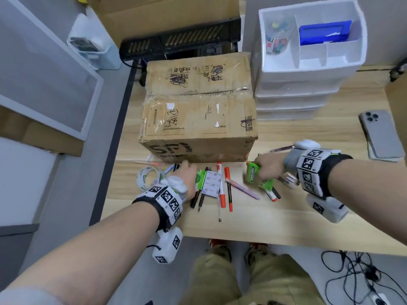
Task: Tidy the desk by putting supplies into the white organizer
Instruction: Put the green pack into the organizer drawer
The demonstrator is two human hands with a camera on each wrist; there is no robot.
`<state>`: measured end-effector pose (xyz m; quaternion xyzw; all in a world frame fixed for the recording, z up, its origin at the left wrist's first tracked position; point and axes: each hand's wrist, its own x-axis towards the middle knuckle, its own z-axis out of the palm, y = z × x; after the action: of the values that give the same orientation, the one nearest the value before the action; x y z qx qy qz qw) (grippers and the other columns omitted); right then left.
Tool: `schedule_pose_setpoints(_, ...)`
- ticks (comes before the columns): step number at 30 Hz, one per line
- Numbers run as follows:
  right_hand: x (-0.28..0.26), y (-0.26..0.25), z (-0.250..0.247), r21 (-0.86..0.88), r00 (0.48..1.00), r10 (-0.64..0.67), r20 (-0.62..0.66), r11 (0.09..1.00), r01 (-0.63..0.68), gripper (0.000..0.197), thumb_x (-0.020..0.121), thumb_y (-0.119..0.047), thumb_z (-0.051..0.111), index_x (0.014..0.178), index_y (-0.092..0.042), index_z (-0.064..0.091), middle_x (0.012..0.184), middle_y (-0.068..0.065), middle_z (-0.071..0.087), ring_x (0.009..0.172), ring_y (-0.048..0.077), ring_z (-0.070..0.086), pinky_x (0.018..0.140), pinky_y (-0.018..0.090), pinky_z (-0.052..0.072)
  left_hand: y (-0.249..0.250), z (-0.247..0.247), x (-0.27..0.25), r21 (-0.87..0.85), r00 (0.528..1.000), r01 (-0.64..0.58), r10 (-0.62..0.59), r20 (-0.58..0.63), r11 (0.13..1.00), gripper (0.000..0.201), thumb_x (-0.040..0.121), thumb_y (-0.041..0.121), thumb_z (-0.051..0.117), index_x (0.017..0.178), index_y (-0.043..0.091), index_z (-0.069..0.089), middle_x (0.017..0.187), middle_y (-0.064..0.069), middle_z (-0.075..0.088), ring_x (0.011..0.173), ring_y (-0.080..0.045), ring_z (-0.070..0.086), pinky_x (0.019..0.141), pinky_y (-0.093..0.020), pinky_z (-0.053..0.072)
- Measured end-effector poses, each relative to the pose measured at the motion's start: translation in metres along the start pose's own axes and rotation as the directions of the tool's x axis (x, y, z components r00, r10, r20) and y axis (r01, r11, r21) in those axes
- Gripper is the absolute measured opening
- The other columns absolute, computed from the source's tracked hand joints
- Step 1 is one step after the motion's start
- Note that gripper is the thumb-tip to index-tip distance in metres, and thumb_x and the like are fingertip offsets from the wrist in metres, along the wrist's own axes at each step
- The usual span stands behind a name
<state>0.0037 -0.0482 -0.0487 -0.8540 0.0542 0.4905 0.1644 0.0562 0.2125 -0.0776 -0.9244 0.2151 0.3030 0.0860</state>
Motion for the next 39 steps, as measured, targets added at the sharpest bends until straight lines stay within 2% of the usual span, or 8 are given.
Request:
schedule_pose_setpoints(4, 0.007, -0.006, 0.009, 0.032, 1.0, -0.011, 0.019, 0.999, 0.011, 0.021, 0.08, -0.031, 0.072, 0.084, -0.019, 0.055, 0.086, 0.003, 0.064, 0.078, 0.022, 0.061, 0.075, 0.035, 0.057, 0.001, 0.006, 0.007, 0.003, 0.994, -0.101, 0.1, 0.046, 0.995, 0.057, 0.083, 0.01, 0.066, 0.135, 0.012, 0.045, 0.13, -0.009, 0.042, 0.094, -0.029, 0.062, 0.067, -0.037, 0.051)
schedule_pose_setpoints(8, 0.009, -0.002, 0.009, 0.046, 1.0, -0.008, 0.022, 0.999, 0.007, 0.022, 0.078, -0.032, 0.072, 0.084, -0.015, 0.059, 0.082, 0.006, 0.065, 0.07, 0.024, 0.061, 0.067, 0.033, 0.055, 0.009, 0.005, 0.006, -0.011, 0.984, -0.169, 0.17, 0.046, 0.985, 0.063, 0.074, 0.028, 0.073, 0.129, 0.013, 0.045, 0.124, -0.008, 0.042, 0.087, -0.029, 0.061, 0.062, -0.036, 0.049)
schedule_pose_setpoints(17, 0.003, 0.012, 0.007, 0.113, 1.0, 0.019, 0.002, 0.993, -0.019, 0.02, 0.08, -0.03, 0.07, 0.091, -0.014, 0.063, 0.082, 0.003, 0.066, 0.073, 0.021, 0.061, 0.072, 0.031, 0.054, 0.024, 0.001, 0.009, 0.088, 0.987, -0.162, 0.16, 0.031, 0.983, 0.043, 0.081, 0.028, 0.062, 0.121, 0.015, 0.051, 0.121, -0.007, 0.045, 0.071, -0.024, 0.055, 0.057, -0.032, 0.045)
schedule_pose_setpoints(22, -0.003, 0.023, 0.008, 0.157, 1.0, 0.019, -0.01, 0.987, -0.017, 0.027, 0.081, -0.029, 0.071, 0.102, -0.015, 0.062, 0.096, 0.006, 0.07, 0.091, 0.025, 0.068, 0.082, 0.034, 0.057, 0.033, -0.005, -0.002, 0.135, 0.967, -0.24, 0.248, -0.049, 0.961, 0.053, 0.08, 0.043, 0.065, 0.122, 0.016, 0.048, 0.12, -0.005, 0.045, 0.079, -0.026, 0.06, 0.054, -0.032, 0.039)
schedule_pose_setpoints(27, -0.007, 0.035, 0.006, 0.285, 1.0, 0.013, -0.02, 0.958, -0.007, 0.034, 0.082, -0.027, 0.076, 0.111, -0.017, 0.061, 0.104, 0.006, 0.069, 0.093, 0.021, 0.068, 0.084, 0.037, 0.06, 0.038, -0.015, -0.012, 0.034, 0.927, -0.355, 0.356, -0.119, 0.934, 0.073, 0.077, 0.056, 0.064, 0.136, 0.019, 0.041, 0.123, -0.002, 0.044, 0.087, -0.027, 0.062, 0.064, -0.037, 0.054)
schedule_pose_setpoints(31, -0.017, 0.041, 0.002, 0.506, 1.0, 0.011, -0.016, 0.862, -0.002, 0.029, 0.088, -0.016, 0.072, 0.111, -0.015, 0.055, 0.098, 0.003, 0.064, 0.082, 0.016, 0.066, 0.065, 0.027, 0.059, 0.059, -0.032, -0.031, 0.018, 0.829, -0.538, 0.533, -0.168, 0.843, 0.078, 0.076, 0.05, 0.065, 0.142, 0.019, 0.039, 0.128, -0.002, 0.041, 0.088, -0.027, 0.061, 0.063, -0.031, 0.047)
schedule_pose_setpoints(35, -0.032, 0.05, 0.001, 0.738, 0.999, -0.013, 0.032, 0.675, -0.015, 0.033, 0.091, -0.005, 0.055, 0.124, -0.005, 0.057, 0.108, 0.016, 0.068, 0.092, 0.028, 0.069, 0.081, 0.043, 0.061, 0.1, -0.047, -0.043, 0.067, 0.643, -0.742, 0.736, -0.21, 0.667, 0.083, 0.071, 0.046, 0.066, 0.145, 0.017, 0.04, 0.126, -0.003, 0.047, 0.092, -0.024, 0.059, 0.064, -0.035, 0.053)
schedule_pose_setpoints(39, -0.053, 0.067, -0.004, 0.895, 0.981, -0.117, 0.153, 0.438, -0.087, 0.043, 0.091, -0.01, 0.036, 0.128, -0.001, 0.056, 0.1, 0.021, 0.07, 0.084, 0.033, 0.071, 0.066, 0.04, 0.061, 0.14, -0.065, -0.037, 0.116, 0.538, -0.809, 0.805, -0.248, 0.576, 0.086, 0.073, 0.051, 0.072, 0.143, 0.012, 0.042, 0.131, -0.005, 0.049, 0.104, -0.028, 0.058, 0.073, -0.04, 0.056)
